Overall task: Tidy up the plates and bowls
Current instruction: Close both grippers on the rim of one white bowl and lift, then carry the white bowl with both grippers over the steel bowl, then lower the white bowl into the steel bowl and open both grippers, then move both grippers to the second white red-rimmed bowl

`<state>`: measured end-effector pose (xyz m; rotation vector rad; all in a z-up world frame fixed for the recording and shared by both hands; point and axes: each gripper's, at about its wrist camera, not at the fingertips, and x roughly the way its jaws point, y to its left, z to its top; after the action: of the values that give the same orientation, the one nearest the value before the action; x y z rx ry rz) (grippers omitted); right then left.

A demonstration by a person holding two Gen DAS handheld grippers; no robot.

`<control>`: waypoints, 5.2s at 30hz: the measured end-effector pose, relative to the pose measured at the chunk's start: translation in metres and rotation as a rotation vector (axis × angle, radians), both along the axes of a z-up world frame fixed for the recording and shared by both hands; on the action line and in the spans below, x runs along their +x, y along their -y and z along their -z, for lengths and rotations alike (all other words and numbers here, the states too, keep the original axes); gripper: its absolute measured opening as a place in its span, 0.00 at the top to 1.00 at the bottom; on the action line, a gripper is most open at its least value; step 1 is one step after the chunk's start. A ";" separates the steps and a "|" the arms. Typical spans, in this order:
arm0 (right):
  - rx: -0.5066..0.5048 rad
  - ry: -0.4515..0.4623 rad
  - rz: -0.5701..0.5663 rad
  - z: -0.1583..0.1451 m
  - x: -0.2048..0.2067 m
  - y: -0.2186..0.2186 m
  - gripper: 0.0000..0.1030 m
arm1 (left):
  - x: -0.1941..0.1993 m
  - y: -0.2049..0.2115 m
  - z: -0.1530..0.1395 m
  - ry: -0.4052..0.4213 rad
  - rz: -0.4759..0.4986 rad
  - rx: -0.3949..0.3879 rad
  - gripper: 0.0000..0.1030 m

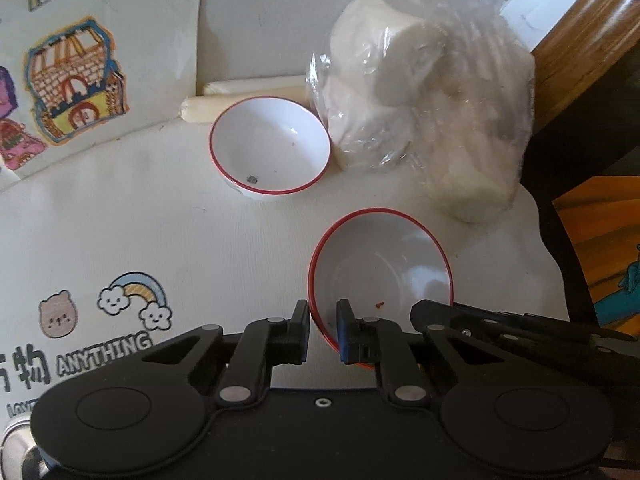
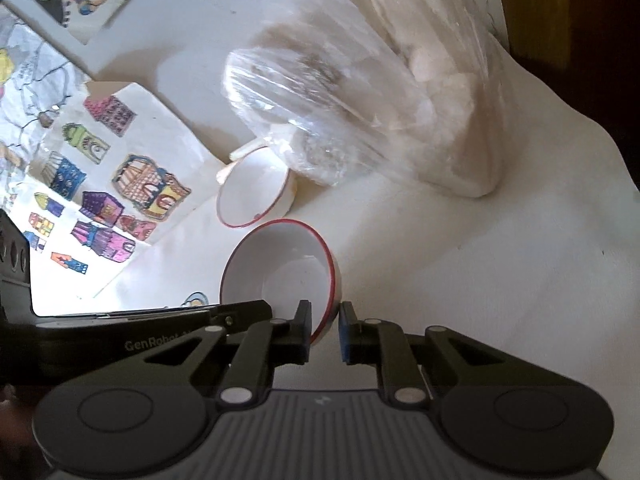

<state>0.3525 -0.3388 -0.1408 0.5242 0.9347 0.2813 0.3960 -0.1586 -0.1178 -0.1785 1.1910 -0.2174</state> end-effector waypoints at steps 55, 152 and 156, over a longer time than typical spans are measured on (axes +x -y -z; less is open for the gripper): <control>-0.075 -0.083 -0.078 -0.006 -0.082 -0.082 0.85 | -0.086 -0.074 0.007 -0.114 0.047 -0.039 0.85; -0.017 0.057 0.033 0.004 0.051 -0.008 0.00 | 0.088 -0.082 0.020 0.046 -0.185 0.203 0.01; -0.034 0.056 0.068 0.007 0.065 -0.013 0.00 | 0.102 -0.080 0.025 0.030 -0.162 0.210 0.01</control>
<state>0.4175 -0.3254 -0.1481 0.5131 0.8644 0.2169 0.4984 -0.0789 -0.1425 -0.0869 1.1550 0.0471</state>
